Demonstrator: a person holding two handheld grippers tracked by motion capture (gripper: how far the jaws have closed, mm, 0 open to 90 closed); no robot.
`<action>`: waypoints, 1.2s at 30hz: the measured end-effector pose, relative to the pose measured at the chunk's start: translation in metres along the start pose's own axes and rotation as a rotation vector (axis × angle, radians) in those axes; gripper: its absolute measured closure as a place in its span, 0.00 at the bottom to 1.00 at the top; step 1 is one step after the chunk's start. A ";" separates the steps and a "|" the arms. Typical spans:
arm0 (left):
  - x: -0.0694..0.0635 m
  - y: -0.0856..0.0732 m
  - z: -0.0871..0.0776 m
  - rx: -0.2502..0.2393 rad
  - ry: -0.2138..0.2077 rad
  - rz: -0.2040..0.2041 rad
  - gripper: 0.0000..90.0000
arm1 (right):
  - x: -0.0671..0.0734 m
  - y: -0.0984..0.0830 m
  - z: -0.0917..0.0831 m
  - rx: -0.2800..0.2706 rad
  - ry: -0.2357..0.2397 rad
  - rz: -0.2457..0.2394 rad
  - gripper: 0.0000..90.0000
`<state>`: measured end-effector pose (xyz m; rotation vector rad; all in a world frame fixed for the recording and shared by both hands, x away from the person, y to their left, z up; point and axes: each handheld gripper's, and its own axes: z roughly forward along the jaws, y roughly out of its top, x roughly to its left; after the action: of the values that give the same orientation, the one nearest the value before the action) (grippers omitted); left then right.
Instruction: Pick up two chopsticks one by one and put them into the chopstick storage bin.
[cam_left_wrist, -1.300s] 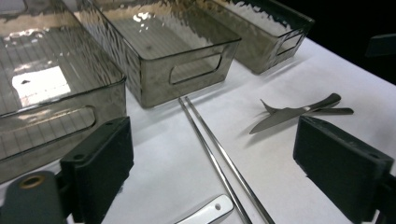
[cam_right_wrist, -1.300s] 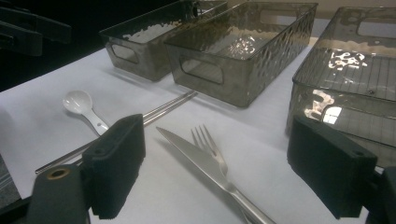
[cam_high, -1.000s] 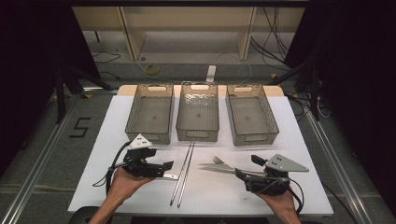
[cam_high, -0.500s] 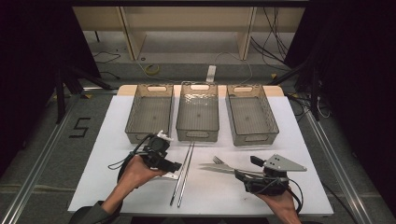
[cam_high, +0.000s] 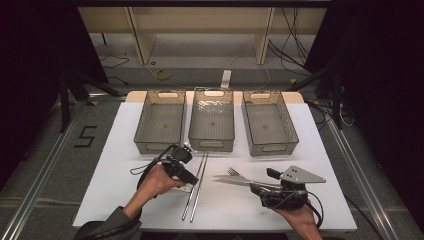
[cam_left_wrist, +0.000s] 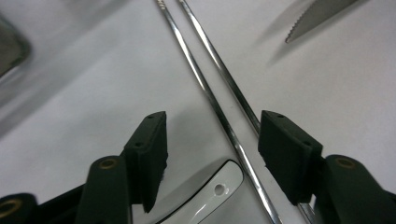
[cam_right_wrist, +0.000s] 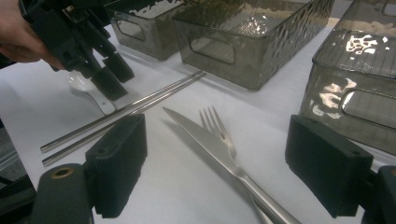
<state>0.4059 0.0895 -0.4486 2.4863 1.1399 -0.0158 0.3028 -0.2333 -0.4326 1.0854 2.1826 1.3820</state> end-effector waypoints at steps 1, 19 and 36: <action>-0.001 0.001 0.001 0.014 -0.002 0.009 0.49 | 0.000 0.000 0.000 0.002 0.001 -0.001 0.24; -0.007 0.013 0.019 0.106 0.028 0.042 0.70 | 0.001 -0.001 0.002 0.021 0.005 -0.007 0.25; -0.017 0.015 0.022 0.132 0.101 0.101 0.80 | 0.002 0.000 0.000 0.017 -0.006 -0.018 0.27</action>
<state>0.4090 0.0599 -0.4604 2.6861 1.0835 0.0653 0.3020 -0.2319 -0.4327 1.0717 2.1984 1.3537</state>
